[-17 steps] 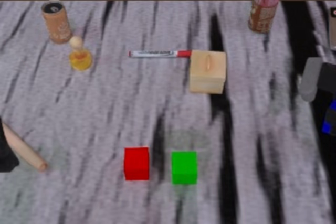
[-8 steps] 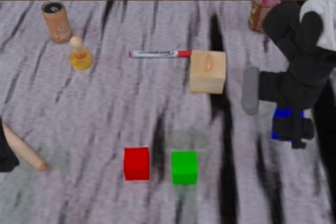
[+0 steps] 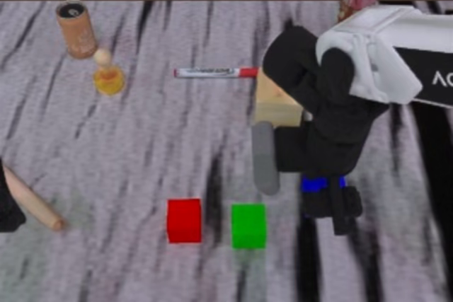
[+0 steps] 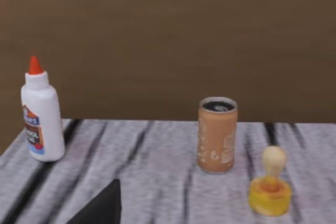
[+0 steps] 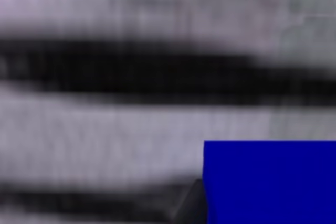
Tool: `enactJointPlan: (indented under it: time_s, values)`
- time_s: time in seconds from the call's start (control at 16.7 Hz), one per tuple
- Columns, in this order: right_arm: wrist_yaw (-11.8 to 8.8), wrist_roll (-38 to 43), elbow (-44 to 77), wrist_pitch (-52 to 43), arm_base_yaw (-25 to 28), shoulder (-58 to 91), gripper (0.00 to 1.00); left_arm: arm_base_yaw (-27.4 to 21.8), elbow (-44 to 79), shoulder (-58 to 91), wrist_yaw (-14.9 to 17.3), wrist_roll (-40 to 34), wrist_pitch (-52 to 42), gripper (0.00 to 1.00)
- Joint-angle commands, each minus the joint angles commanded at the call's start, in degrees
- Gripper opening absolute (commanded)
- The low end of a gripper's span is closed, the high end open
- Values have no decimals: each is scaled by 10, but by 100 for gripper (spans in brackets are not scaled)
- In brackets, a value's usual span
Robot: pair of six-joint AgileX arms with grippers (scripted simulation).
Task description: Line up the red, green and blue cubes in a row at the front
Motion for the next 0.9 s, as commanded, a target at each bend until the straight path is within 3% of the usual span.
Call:
enactJointPlan:
  time_s: [0.3, 0.72, 0.9]
  values:
    - [0, 0, -7, 10, -2, 3, 0, 0, 0, 0, 0, 0, 0, 100]
    - [0, 1, -81, 137, -1, 54, 0, 0, 0, 0, 0, 0, 0, 100]
    - [0, 0, -88, 148, -1, 60, 0, 0, 0, 0, 0, 0, 0, 100]
